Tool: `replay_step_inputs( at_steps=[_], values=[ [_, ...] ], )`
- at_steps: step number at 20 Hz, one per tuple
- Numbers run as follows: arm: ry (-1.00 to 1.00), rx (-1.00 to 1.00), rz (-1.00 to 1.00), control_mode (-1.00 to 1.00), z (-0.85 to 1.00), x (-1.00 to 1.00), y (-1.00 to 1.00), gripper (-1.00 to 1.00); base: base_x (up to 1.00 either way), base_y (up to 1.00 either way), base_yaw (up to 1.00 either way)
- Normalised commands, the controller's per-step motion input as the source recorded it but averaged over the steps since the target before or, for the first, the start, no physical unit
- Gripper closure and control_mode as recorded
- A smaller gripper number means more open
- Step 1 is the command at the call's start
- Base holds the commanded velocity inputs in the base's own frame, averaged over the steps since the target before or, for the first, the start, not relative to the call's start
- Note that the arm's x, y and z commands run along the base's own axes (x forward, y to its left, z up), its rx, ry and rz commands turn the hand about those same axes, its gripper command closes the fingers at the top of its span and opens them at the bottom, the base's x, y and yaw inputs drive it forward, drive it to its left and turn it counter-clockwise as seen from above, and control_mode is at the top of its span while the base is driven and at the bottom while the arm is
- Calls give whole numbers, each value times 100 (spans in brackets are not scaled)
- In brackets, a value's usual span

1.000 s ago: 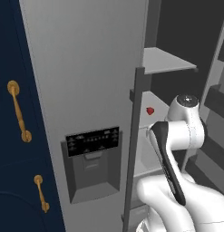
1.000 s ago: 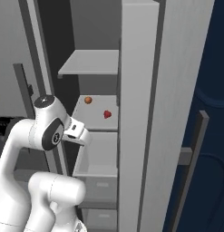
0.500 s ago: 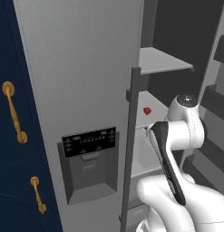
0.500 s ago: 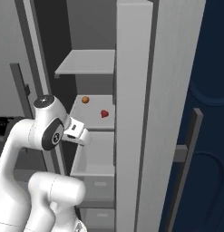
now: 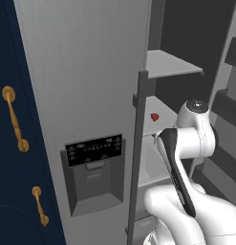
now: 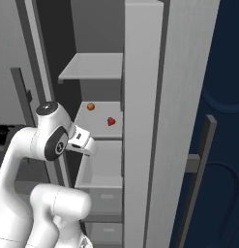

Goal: Take the strawberry from the fridge and place it on top of the pancake, located on the dining counter.

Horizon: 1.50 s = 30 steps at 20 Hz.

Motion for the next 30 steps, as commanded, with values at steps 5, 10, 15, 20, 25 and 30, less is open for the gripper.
replay_step_inputs(
  at_steps=[5, 10, 15, 20, 25, 30],
  values=[
    [-39, 1, -4, -100, 5, 27, -3, -100, 0, 0, 0],
    [-41, 10, 0, -100, 1, 67, -3, -100, 0, 0, 0],
    [0, 6, -6, -100, 15, 86, -22, -100, 0, 0, 0],
    [10, 0, -3, -100, 4, 85, -13, -100, 0, 0, 0],
    [10, 0, 0, -100, 2, 89, -17, -100, 0, 0, 0],
    [14, 0, 0, -100, 0, 73, -5, -100, 0, 0, 0]
  ],
)
